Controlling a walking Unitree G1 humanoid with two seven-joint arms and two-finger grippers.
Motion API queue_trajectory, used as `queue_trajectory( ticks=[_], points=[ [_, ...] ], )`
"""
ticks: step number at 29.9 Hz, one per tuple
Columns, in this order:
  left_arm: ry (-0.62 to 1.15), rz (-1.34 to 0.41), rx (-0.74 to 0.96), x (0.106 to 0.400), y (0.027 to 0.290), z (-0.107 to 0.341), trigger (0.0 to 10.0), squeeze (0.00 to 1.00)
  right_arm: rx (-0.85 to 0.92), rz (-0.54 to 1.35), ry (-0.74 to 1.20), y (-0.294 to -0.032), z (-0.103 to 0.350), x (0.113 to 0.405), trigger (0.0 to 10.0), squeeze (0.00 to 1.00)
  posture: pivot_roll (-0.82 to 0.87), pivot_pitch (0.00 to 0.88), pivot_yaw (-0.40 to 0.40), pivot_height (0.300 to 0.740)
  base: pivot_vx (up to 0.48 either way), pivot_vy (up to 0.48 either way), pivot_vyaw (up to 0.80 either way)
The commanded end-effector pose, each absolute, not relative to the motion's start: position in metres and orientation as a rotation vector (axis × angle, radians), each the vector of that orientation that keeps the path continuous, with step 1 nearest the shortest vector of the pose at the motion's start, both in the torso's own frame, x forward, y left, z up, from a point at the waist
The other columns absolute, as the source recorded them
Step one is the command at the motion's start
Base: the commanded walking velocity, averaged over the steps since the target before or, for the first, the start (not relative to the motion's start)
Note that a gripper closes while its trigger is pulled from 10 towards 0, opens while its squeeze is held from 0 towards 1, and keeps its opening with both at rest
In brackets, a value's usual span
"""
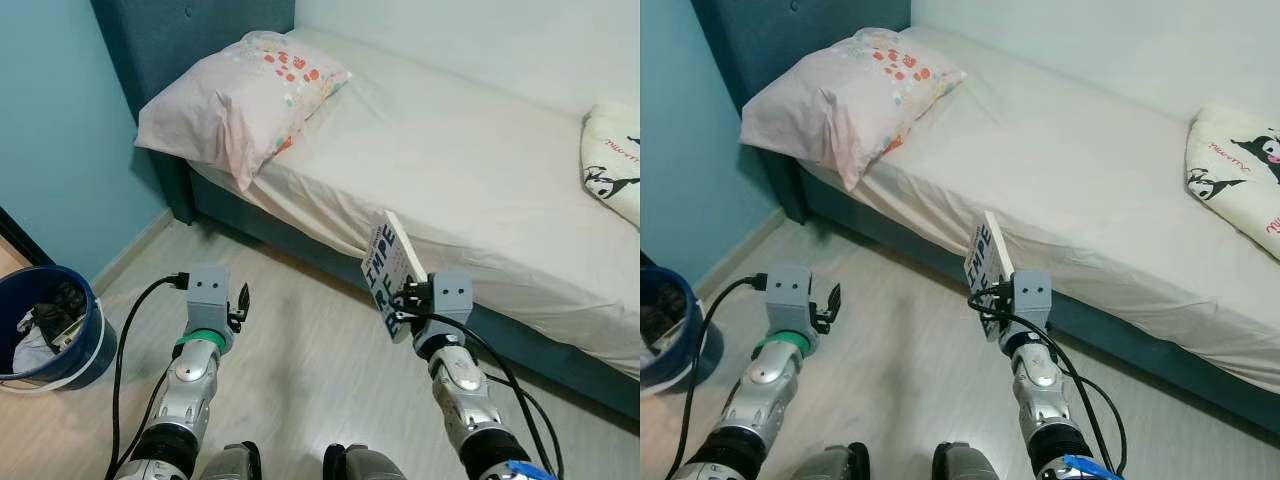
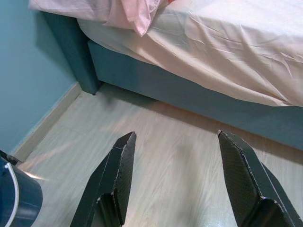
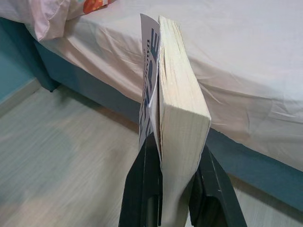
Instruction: Clean up the room
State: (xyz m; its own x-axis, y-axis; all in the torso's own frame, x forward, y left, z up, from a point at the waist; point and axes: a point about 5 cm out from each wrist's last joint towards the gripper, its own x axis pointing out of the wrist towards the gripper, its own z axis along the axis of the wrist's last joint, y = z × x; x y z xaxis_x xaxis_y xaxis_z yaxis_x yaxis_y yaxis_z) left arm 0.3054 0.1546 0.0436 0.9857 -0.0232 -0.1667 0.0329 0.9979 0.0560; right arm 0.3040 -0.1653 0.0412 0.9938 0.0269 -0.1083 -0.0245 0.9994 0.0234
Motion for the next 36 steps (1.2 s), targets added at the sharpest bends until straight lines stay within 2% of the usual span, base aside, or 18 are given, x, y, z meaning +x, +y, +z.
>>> queue_trajectory(
  ticks=[1, 29, 36],
  points=[
    [0.170, -0.043, 0.060, 0.303, 0.152, 0.042, 10.0, 0.00, 0.027, 0.005, 0.094, -0.171, 0.043, 0.303, 10.0, 0.00, 0.03, 0.075, -0.026, 0.737, 0.000, 0.000, 0.00],
    [0.138, -0.123, 0.052, 0.306, 0.141, 0.048, 10.0, 0.00, 0.013, -0.024, 0.102, -0.176, 0.044, 0.304, 10.0, 0.00, 0.03, 0.073, -0.018, 0.737, 0.000, 0.000, 0.00],
    [0.128, -0.148, 0.043, 0.305, 0.139, 0.050, 10.0, 0.00, 0.009, -0.029, 0.108, -0.178, 0.042, 0.303, 10.0, 0.00, 0.03, 0.068, -0.016, 0.737, 0.321, 0.000, 0.00]
  ],
)
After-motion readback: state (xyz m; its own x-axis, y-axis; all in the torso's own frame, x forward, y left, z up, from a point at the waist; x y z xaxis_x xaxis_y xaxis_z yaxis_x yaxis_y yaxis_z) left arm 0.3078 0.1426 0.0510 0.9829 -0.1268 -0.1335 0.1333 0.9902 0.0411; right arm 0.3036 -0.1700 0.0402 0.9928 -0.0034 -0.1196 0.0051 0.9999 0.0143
